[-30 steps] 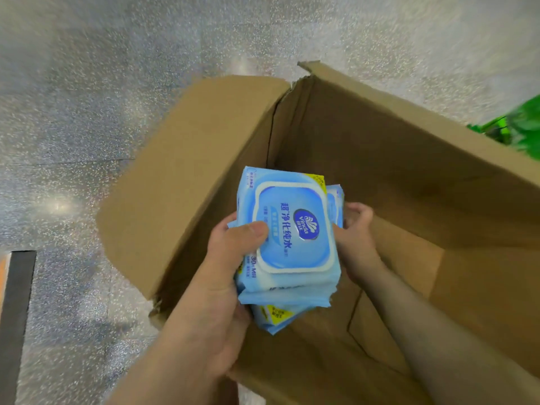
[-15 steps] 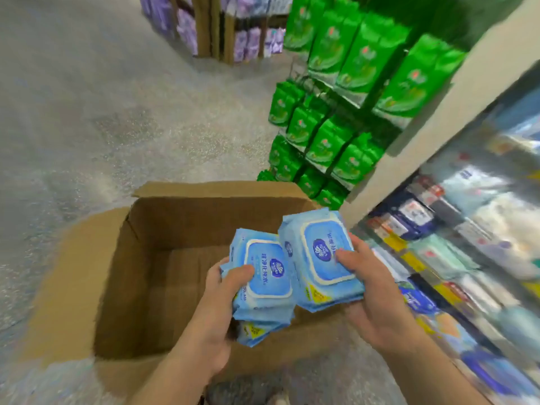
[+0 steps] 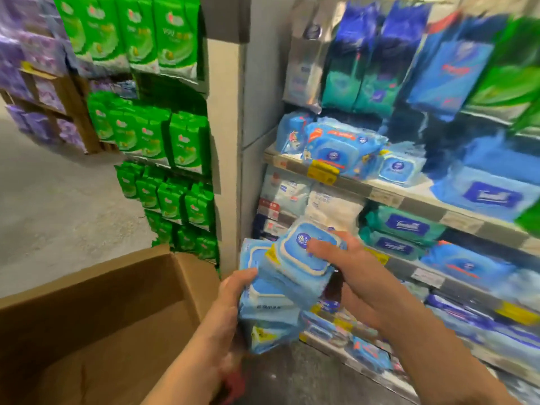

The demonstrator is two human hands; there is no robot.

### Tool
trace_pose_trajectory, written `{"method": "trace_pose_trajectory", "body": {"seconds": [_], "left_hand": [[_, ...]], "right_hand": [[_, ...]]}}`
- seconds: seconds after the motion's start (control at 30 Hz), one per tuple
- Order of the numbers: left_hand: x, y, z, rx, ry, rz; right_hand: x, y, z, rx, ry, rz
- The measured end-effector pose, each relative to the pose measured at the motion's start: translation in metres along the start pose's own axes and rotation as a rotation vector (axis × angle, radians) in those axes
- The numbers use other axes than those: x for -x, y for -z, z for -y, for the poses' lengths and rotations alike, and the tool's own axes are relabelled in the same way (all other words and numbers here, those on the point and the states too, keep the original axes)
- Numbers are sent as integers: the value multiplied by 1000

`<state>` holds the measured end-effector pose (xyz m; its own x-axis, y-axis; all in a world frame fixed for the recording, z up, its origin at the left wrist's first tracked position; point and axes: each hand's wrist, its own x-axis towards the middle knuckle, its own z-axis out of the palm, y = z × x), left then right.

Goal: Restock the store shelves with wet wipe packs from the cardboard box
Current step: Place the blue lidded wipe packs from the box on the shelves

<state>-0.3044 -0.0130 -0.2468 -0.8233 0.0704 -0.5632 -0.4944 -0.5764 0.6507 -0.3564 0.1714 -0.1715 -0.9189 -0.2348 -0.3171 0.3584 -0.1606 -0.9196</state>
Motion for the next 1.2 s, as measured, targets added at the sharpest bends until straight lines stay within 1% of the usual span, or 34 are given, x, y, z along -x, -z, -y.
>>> {"method": "trace_pose_trajectory", "body": {"seconds": [0.13,0.23,0.37,0.43,0.5,0.6,0.67,0.73,0.8,0.9,1.0,1.07,1.13,1.2], "left_hand": [[-11,-64,8,-8,20,77],[-18,-102,3,-86,-12,71],[-39,-136,-6,-131,-52,55],[-53,-149,-11,-125,-47,79],[-67,-159,-18,-138,-29,130],[-90,-169,-33,-155,-16,192],[-106,-171,-46,-161,-4,228],[-121,-172,-61,-164,-15,253],[-134,-172,-75,-159,-36,283],[-152,-173,-89,-166,-43,296],[-163,-172,-95,-167,-27,308],[-168,-172,-99,-181,-23,315],[-174,-174,-101,-202,-24,302],[-178,-176,-101,-217,-20,291]], "right_hand": [[6,71,18,-99,-29,-74],[7,110,28,-77,3,-147],[1,136,43,-116,-37,-72],[-6,142,51,-142,-37,-60],[-16,145,59,-182,-3,-105],[-36,149,73,-294,113,-200],[-52,156,87,-310,172,-280],[-71,166,102,-262,207,-426],[-91,179,110,-145,248,-565],[-121,201,112,53,330,-676],[-139,214,112,188,414,-740],[-144,219,115,343,488,-776],[-147,226,119,471,556,-739],[-153,234,119,510,602,-637]]}}
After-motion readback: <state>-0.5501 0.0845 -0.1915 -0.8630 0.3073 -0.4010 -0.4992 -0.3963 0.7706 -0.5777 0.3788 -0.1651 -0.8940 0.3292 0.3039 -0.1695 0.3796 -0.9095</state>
